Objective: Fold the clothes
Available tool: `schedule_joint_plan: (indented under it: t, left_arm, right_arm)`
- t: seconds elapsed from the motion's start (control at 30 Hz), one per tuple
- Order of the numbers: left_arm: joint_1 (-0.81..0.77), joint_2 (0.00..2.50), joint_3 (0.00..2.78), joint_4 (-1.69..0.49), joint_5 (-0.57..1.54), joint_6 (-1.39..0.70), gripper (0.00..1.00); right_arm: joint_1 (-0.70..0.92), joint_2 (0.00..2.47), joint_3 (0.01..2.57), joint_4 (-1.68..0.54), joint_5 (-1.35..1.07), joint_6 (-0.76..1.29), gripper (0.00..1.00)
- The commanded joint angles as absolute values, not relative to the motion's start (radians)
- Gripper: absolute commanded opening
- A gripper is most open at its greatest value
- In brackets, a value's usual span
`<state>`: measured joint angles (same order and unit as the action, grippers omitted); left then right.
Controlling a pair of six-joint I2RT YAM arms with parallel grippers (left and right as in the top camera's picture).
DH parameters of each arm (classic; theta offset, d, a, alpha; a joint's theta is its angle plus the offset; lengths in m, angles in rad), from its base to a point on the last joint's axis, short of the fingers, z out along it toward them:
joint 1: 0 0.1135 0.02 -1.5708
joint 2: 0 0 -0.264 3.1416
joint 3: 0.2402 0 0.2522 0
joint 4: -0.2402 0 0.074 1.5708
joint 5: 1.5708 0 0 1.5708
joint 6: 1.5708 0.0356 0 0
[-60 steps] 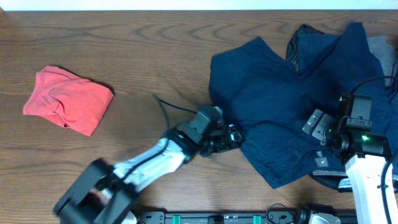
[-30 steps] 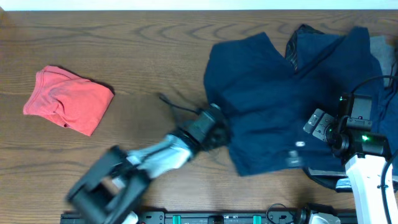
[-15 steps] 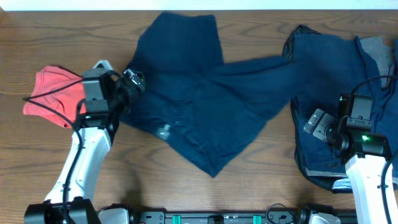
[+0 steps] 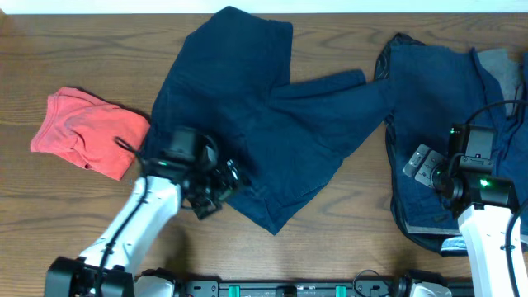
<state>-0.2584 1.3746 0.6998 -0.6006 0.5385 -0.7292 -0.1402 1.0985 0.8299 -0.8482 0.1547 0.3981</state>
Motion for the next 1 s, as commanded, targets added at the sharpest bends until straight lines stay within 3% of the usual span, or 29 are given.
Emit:
schedule_joint_plan:
  t: [0.0,0.13,0.53,0.67,0.7,0.77,0.87,0.93,0.97]
  left_arm:
    - [-0.310,1.379,0.665,-0.586,0.354,-0.879,0.98]
    - [-0.332,1.379,0.660,-0.524,0.220,-0.948,0.98]
    - [-0.323,1.538,0.659,-0.413,0.184,-1.041,0.98]
    - [-0.313,1.601,0.659,-0.281,0.172,-1.045,0.99]
    - [-0.313,1.610,0.659,-0.253,0.170,-1.045,0.95]
    - [-0.311,1.634,0.659,-0.171,0.159,-1.045,0.74]
    - [-0.303,1.661,0.659,-0.058,0.140,-1.033,0.30]
    - [-0.290,1.671,0.661,0.010,0.141,-1.013,0.10]
    - [-0.284,1.676,0.664,0.039,0.141,-0.997,0.06]
  right_arm:
    - [-0.149,1.093,0.837,-0.854,0.168,0.387,0.99]
    - [-0.149,1.093,0.837,-0.857,0.168,0.387,0.99]
    - [-0.149,1.093,0.837,-0.857,0.168,0.387,0.99]
    - [-0.149,1.093,0.837,-0.856,0.168,0.387,0.99]
    - [-0.149,1.093,0.837,-0.856,0.168,0.387,0.99]
    - [-0.149,1.093,0.837,-0.857,0.168,0.387,0.99]
    - [-0.149,1.093,0.837,-0.856,0.168,0.387,0.99]
    - [-0.149,1.093,0.837,-0.856,0.168,0.387,0.99]
    - [-0.149,1.093,0.837,-0.856,0.168,0.387,0.99]
